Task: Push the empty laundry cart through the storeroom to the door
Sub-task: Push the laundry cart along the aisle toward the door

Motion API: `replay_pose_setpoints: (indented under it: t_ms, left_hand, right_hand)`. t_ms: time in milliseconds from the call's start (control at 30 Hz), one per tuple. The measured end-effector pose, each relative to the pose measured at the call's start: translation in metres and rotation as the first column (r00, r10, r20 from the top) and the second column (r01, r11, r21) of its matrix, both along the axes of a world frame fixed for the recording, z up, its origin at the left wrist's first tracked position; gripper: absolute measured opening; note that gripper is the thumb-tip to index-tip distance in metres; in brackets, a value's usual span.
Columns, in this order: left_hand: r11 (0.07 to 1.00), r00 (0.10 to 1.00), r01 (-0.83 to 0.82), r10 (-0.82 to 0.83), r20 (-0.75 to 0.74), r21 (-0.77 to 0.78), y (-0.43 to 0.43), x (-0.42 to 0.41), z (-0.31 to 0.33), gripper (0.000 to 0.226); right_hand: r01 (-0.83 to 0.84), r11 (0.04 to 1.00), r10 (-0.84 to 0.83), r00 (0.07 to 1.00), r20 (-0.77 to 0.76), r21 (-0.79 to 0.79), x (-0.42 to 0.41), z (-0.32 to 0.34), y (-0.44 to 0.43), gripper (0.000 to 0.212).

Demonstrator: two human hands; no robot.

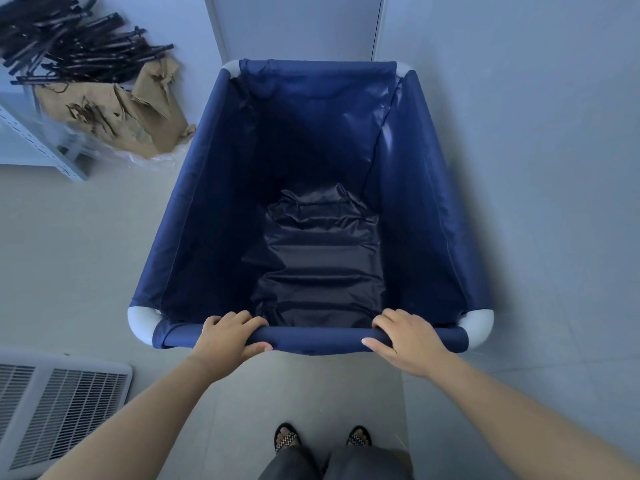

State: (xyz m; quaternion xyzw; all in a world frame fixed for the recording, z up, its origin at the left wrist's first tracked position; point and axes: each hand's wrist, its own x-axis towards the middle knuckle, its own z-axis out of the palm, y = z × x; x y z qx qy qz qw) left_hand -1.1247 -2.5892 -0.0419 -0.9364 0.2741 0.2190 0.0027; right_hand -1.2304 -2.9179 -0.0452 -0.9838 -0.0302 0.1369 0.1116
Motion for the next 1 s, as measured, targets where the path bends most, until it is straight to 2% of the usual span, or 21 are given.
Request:
replay_pose_setpoints:
  t_ms: [100,167,333,600,800,1000]
  left_hand:
    - [0.98,0.982,-0.181,0.185,0.035,-0.087,0.004,-0.019,-0.003,0.042]
    - [0.971,0.974,-0.223,0.225,0.015,-0.084,0.006,-0.024,-0.004,0.042]
    - [0.975,0.977,-0.209,0.205,-0.063,-0.074,0.009,-0.014,-0.003,0.037]
    - [0.978,0.982,-0.186,0.184,-0.033,-0.09,0.023,0.0,-0.004,0.035]
    - [0.982,0.985,-0.169,0.168,-0.025,-0.079,0.029,0.008,-0.004,0.035]
    - [0.988,0.989,-0.15,0.15,-0.015,-0.04,0.031,0.011,-0.002,0.037]
  right_hand:
    - [0.004,0.994,-0.004,1.0,0.004,-0.11,-0.011,-0.003,-0.014,0.063]
    - [0.023,0.992,-0.02,1.0,0.02,-0.127,-0.015,-0.006,-0.014,0.067]
    - [0.017,0.991,-0.009,0.998,0.057,-0.13,-0.017,-0.006,-0.01,0.065]
    - [0.059,0.996,-0.06,0.998,-0.014,-0.059,-0.01,0.0,0.007,0.056]
    - [0.07,0.993,-0.075,0.996,-0.048,-0.1,-0.004,0.001,0.016,0.059]
    - [0.1,0.993,-0.107,0.989,-0.105,-0.069,0.0,0.004,0.021,0.058]
